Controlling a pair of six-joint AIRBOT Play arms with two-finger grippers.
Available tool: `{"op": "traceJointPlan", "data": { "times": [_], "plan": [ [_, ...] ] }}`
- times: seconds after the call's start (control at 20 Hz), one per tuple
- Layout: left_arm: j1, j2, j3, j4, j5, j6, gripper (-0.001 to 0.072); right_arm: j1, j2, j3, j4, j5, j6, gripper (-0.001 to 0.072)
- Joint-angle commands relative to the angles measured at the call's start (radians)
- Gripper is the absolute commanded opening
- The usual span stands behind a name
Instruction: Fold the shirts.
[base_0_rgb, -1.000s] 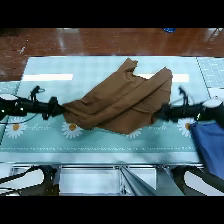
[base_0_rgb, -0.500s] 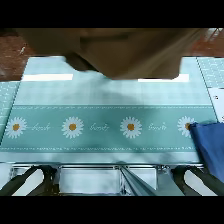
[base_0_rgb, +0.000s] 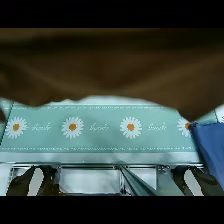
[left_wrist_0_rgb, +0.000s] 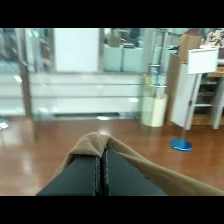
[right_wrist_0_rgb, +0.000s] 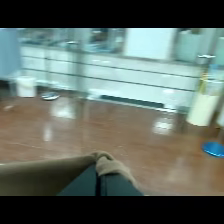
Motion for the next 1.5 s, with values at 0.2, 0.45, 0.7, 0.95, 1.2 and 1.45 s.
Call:
{"op": "traceJointPlan", "data": {
  "times": [0.2,0.45,0.7,0.95,1.2,1.45],
  "plan": [
    [-0.236,0.08,-0.021,0.399,-0.166,-0.15,0.0018,0.001,0.093,-0.207,-0.072,0.193,0.069,0.0018],
    [-0.236,-0.06,-0.206,0.305,-0.266,-0.215,0.0018,0.001,0.087,-0.632,0.055,0.105,0.018,0.0018],
    [-0.286,-0.406,-0.399,0.208,-0.159,-0.157,0.0018,0.001,-0.059,-1.035,0.183,-0.184,-0.102,0.0018],
    [-0.377,-0.86,-0.374,0.207,0.12,-0.145,0.0018,0.001,-0.455,-1.055,0.353,-0.447,-0.243,0.0018],
    [-0.42,-1.151,-0.176,0.208,0.327,-0.203,0.0018,0.001,-0.861,-0.804,0.49,-0.486,-0.3,0.0018],
    [-0.429,-1.279,-0.051,0.192,0.346,-0.232,0.0019,0.001,-1.093,-0.571,0.621,-0.487,-0.292,0.0019]
  ]
}}
